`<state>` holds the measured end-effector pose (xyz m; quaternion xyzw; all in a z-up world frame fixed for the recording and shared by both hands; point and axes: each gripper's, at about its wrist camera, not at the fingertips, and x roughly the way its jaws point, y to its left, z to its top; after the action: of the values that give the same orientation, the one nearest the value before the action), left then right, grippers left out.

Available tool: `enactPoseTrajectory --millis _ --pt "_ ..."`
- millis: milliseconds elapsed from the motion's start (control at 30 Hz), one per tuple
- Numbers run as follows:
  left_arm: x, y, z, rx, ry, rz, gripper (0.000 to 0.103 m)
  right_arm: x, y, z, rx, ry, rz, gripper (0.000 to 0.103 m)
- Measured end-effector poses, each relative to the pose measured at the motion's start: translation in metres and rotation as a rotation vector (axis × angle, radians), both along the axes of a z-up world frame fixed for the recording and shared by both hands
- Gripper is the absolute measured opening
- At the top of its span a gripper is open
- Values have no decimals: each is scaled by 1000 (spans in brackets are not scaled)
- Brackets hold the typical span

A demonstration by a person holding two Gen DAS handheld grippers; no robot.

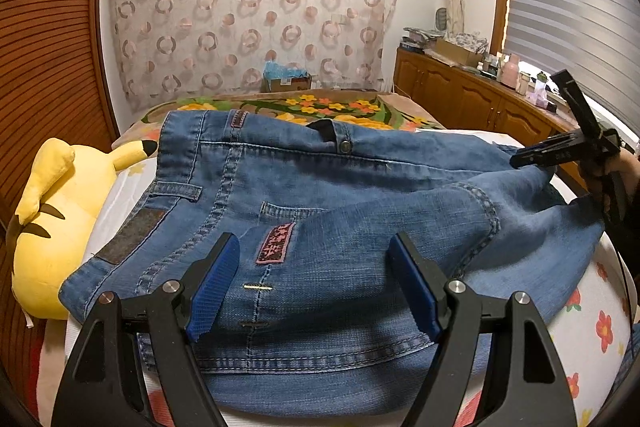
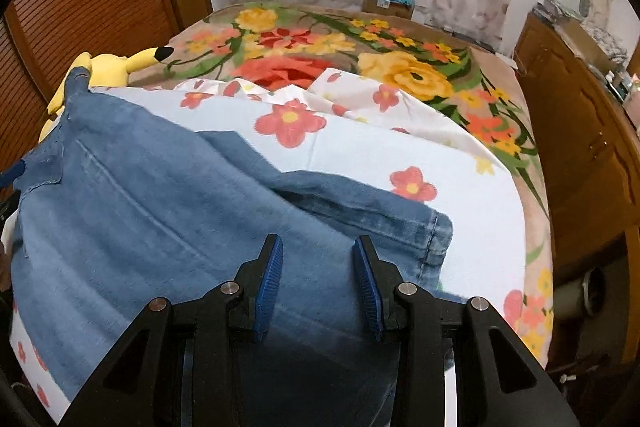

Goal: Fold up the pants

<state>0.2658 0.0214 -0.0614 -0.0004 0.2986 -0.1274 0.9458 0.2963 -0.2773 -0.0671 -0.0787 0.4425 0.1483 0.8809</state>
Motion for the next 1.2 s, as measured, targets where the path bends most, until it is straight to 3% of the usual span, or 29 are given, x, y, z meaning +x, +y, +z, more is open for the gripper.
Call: enactPoseTrajectory --millis 267,333,367,500,667,767,900,933,967,1000,1067,1200 --pt "0 -1 1 0 1 1 78 21 -3 -1 38 59 29 39" --pt "0 -1 2 0 0 1 78 18 -4 1 45 56 35 20" --pt "0 -1 2 1 1 1 78 16 -3 2 48 59 44 1" --pt "0 -2 2 -1 0 2 78 1 2 17 28 14 70 0" --pt "-1 4 -2 -10 -7 10 78 -11 -2 64 40 -164 1 0" --pt "-1 4 -2 -8 -7 9 78 -8 2 73 67 -158 29 0" --pt "-2 5 -2 -8 -5 9 78 -3 14 55 69 -119 66 0" --pt "-1 3 -2 -8 -6 10 78 -1 15 51 65 -110 77 1" --pt "-1 3 -1 -8 -6 10 78 2 17 46 65 -96 94 7" --pt "-2 4 -2 -8 -6 9 78 4 20 41 62 -81 107 22" --pt "-1 4 -2 -7 -5 9 78 12 22 36 57 -60 118 39" --pt "-1 4 -2 -7 -4 9 78 25 20 23 72 -7 134 40"
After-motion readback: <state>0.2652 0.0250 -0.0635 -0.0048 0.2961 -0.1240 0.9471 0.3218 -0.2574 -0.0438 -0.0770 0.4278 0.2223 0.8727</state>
